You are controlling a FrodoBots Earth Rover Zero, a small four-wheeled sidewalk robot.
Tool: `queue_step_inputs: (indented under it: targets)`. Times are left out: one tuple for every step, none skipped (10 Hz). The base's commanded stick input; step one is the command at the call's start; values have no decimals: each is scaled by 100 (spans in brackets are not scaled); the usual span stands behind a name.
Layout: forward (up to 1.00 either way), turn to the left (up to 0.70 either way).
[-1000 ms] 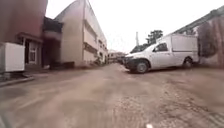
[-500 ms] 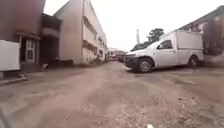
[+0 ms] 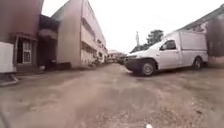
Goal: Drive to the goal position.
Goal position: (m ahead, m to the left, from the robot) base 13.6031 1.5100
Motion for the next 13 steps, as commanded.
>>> queue_step_inputs:
  targets:
    - [85, 0]
    - [85, 0]
    - [85, 0]
    - [85, 0]
    - [85, 0]
    - [85, 0]
    - [85, 0]
    - [85, 0]
    - [85, 0]
    - [85, 0]
    - [85, 0]
    - [85, 0]
    - [85, 0]
